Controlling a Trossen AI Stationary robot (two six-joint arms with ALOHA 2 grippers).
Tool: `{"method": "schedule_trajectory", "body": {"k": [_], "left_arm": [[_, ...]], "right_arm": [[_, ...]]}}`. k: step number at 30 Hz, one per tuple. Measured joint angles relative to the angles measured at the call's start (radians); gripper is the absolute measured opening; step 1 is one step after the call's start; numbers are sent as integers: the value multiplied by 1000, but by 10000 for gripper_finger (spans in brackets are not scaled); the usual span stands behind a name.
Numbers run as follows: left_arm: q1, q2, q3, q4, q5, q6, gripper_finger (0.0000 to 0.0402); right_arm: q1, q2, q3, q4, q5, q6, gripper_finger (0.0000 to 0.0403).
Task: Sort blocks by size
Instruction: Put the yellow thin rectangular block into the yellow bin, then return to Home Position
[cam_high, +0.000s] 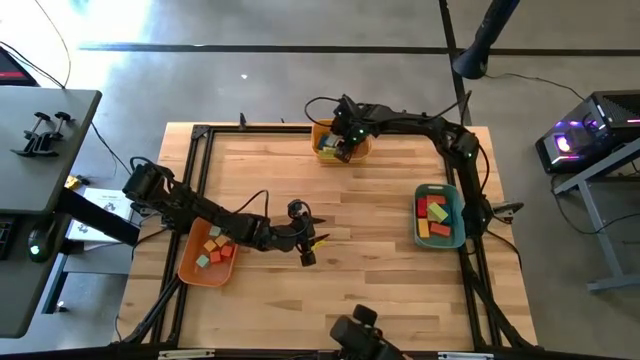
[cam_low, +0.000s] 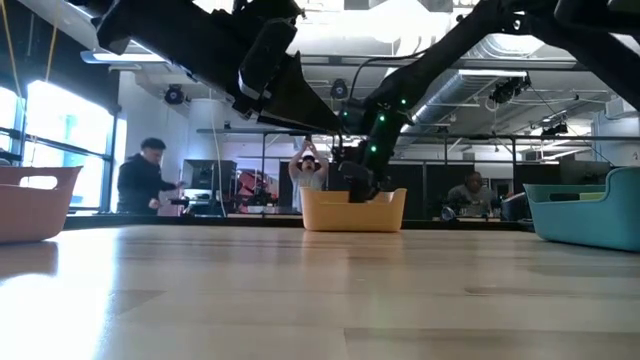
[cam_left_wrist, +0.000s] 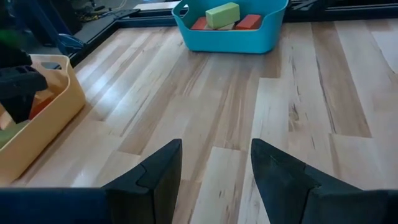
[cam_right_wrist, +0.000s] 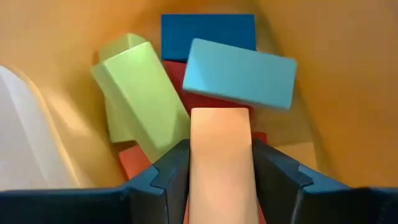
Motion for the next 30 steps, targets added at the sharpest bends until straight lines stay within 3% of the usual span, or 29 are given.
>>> {"method": "schedule_trajectory", "body": {"k": [10,20,26,30], "left_arm": [[0,0,0,-2,0,-27,176],[0,0,0,-3,0,-27,176],[0,0,0,-7,0,-27,176],[0,0,-1,-28,0,-43,176]], "right_arm": [[-2,1,-28,41,-3,72,152],[-31,0,-30,41,-13,71,221],[-37,-6,-31,71,92,69,226],[-28,-43,-31,88,100,60,221]]}}
